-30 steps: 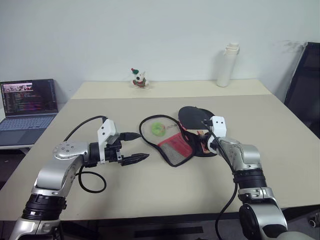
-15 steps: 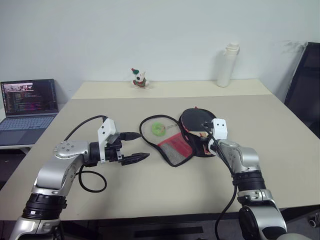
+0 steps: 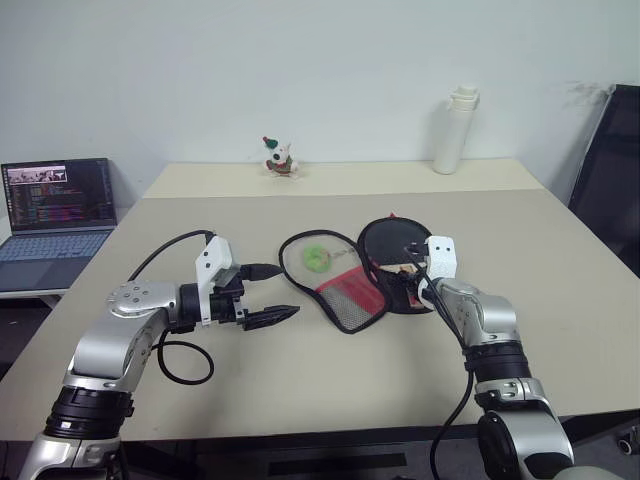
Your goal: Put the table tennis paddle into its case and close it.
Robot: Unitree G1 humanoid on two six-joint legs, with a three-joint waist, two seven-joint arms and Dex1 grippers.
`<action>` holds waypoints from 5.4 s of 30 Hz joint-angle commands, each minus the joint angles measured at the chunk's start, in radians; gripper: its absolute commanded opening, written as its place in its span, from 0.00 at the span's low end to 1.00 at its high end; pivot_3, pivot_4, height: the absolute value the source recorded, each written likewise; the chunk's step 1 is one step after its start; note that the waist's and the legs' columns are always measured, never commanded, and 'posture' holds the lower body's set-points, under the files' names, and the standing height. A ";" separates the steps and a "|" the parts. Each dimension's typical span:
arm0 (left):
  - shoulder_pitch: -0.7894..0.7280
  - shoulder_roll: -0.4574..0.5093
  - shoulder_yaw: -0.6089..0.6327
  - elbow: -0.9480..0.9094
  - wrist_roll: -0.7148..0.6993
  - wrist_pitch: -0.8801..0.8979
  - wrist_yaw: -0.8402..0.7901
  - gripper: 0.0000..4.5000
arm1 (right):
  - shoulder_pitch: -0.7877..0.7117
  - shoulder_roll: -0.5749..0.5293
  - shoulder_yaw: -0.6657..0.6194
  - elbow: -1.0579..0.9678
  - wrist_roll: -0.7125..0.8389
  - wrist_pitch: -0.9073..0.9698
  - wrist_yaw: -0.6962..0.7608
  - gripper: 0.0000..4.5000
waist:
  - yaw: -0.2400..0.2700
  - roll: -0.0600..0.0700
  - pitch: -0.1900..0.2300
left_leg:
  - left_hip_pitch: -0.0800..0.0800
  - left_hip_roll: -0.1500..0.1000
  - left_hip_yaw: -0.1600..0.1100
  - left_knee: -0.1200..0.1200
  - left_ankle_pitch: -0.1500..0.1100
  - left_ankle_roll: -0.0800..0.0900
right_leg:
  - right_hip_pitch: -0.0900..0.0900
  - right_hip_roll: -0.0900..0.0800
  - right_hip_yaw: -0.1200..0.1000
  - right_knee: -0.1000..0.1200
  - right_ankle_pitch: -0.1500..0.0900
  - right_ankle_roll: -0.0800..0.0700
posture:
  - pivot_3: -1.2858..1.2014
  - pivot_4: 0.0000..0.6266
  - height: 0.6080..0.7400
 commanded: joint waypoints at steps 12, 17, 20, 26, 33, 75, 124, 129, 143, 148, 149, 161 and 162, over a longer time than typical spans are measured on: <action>0.005 0.003 0.023 0.027 0.044 -0.022 0.083 0.92 | 0.163 -0.247 0.121 -0.507 0.110 -0.018 0.394 1.00 | 0.003 0.000 0.000 | 0.000 0.000 -0.001 0.000 0.000 0.000 | 0.000 0.000 0.000 -0.001 -0.002 0.003 | 0.52 0.24 1.00; 0.008 -0.004 0.004 0.098 0.077 -0.027 0.102 0.56 | 0.189 -0.370 0.084 -0.615 0.223 0.042 0.532 1.00 | 0.002 0.000 0.000 | 0.001 -0.001 -0.001 0.001 0.000 0.000 | 0.001 0.000 -0.001 0.000 -0.003 0.005 | 0.52 0.24 1.00; -0.004 -0.017 -0.013 0.153 0.105 -0.049 0.101 0.32 | 0.191 -0.409 0.074 -0.628 0.243 0.057 0.557 1.00 | 0.001 0.000 0.000 | 0.003 0.000 -0.001 0.000 0.000 0.000 | 0.002 0.001 0.000 0.000 -0.003 0.005 | 0.52 0.24 1.00; -0.104 -0.083 -0.101 0.373 0.238 -0.139 0.157 0.01 | 0.214 -0.470 0.095 -0.645 0.260 0.073 0.587 1.00 | 0.006 -0.001 0.000 | 0.003 -0.001 0.000 0.001 0.000 0.000 | 0.003 0.000 -0.001 0.000 -0.003 0.005 | 0.52 0.24 1.00; -0.239 -0.180 -0.146 0.634 0.350 -0.249 0.265 0.01 | 0.252 -0.501 0.117 -0.679 0.259 0.078 0.607 1.00 | 0.008 -0.001 0.000 | 0.001 -0.002 0.000 0.001 0.000 0.000 | 0.003 0.000 -0.002 -0.001 -0.002 0.003 | 0.52 0.24 1.00; -0.896 -0.597 -0.006 1.341 0.417 -0.570 0.426 0.01 | 0.292 -0.570 -0.088 -0.535 0.264 0.168 0.462 1.00 | 0.001 -0.004 0.001 | 0.000 -0.003 0.003 0.004 0.000 0.000 | 0.003 0.001 -0.002 0.000 -0.003 0.006 | 0.52 0.24 1.00; -0.117 -0.066 0.028 0.156 0.048 0.025 -0.060 0.00 | -0.298 -0.218 0.093 0.753 -0.084 -0.296 0.659 0.00 | -0.025 -0.003 0.000 | 0.011 0.000 0.004 0.000 0.000 0.000 | 0.007 0.000 0.004 0.002 0.002 0.000 | 0.52 0.24 1.00; -0.026 0.017 0.039 0.052 -0.026 0.099 -0.135 0.00 | -0.245 -0.164 0.077 0.525 -0.010 -0.114 0.669 0.00 | -0.029 -0.003 0.000 | 0.011 0.001 0.003 -0.001 0.000 0.000 | 0.007 0.000 0.004 0.002 0.002 0.000 | 0.52 0.24 1.00; 0.075 0.096 0.019 -0.095 -0.101 0.157 -0.196 0.00 | 0.176 -0.001 0.120 -0.323 0.144 0.385 0.485 0.00 | -0.024 -0.003 0.000 | 0.010 0.001 0.000 -0.001 0.000 0.000 | 0.006 0.002 0.002 0.001 0.001 0.000 | 0.52 0.24 1.00; 0.118 0.139 0.022 -0.109 -0.109 0.151 -0.237 0.00 | 0.318 0.015 0.147 -0.549 0.195 0.514 0.437 0.00 | -0.023 -0.003 0.000 | 0.009 0.002 0.000 -0.002 0.000 0.000 | 0.005 0.002 0.001 0.000 -0.002 0.004 | 0.52 0.24 1.00; 0.121 0.143 0.022 -0.118 -0.114 0.155 -0.242 0.00 | 0.344 0.016 0.142 -0.585 0.204 0.537 0.426 0.00 | -0.022 -0.003 0.000 | 0.009 0.002 0.000 -0.002 0.000 0.000 | 0.005 0.002 0.001 0.001 -0.002 0.004 | 0.52 0.24 1.00; 0.125 0.165 -0.005 -0.169 -0.143 0.187 -0.263 0.00 | 0.510 0.018 0.045 -0.794 0.276 0.700 0.354 0.00 | -0.011 -0.004 0.000 | 0.009 0.001 -0.001 -0.002 -0.001 0.000 | 0.006 0.001 0.001 -0.001 -0.002 0.005 | 0.52 0.24 1.00; 0.124 0.165 -0.007 -0.170 -0.143 0.188 -0.263 0.00 | 0.516 0.020 0.039 -0.805 0.281 0.708 0.349 0.00 | -0.009 -0.004 0.000 | 0.009 0.001 -0.001 -0.002 -0.001 0.000 | 0.006 0.001 0.000 -0.001 -0.002 0.005 | 0.52 0.24 1.00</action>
